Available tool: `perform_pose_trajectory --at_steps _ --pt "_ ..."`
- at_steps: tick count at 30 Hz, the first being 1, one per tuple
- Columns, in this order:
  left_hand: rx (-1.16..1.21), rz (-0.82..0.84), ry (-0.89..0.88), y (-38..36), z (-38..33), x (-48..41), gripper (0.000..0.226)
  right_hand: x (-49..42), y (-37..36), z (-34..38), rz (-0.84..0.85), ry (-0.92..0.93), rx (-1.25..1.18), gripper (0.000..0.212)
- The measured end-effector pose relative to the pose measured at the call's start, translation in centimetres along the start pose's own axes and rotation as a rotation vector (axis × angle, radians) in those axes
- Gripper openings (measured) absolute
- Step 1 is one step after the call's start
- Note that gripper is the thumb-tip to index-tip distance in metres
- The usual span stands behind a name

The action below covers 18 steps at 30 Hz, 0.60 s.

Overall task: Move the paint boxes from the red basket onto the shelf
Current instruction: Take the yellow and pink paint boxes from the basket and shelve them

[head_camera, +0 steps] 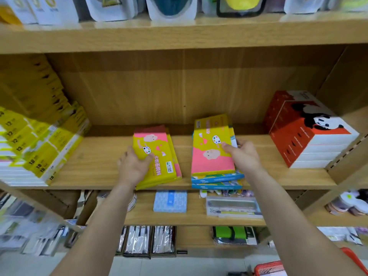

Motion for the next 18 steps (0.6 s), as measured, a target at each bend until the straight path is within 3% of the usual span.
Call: perform_pose_trajectory --at_steps 3,6,9,12,14,16,18 --pt "0.023 0.032 -0.028 -1.4 0.9 0.5 0.070 -0.5 0.6 0.0 -0.019 0.074 0.374 0.017" --pt "0.058 -0.002 -0.048 -1.1 1.1 0.8 0.071 0.8 1.6 0.6 -0.168 0.191 0.694 0.043" --pt "0.038 -0.012 -0.031 -0.8 1.2 1.3 0.075 4.2 -0.3 2.9 -0.208 0.484 0.649 0.043" --pt "0.028 -0.013 -0.022 -0.7 1.2 1.4 0.072 7.7 -5.8 4.7 0.074 0.683 0.527 0.030" --pt "0.029 -0.024 0.011 -0.5 1.7 1.5 0.067 9.4 -10.0 5.1 0.266 0.675 0.519 0.029" --pt "0.074 -0.020 0.048 -0.4 2.4 1.7 0.055 10.3 -13.2 4.3 0.398 0.479 0.545 0.032" --pt "0.200 0.028 0.068 -0.2 2.9 1.9 0.052 10.5 -14.9 2.9 0.422 0.318 0.586 0.039"
Point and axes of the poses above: each hand's wrist, its own x-axis away from the middle knuckle, its own y-axis out of the back of the hand, z = x × y, the point moved 6 cm from there along -x, towards the middle knuckle, and after that the axes turned 9 degrees about -z, right-handed, at the moved point
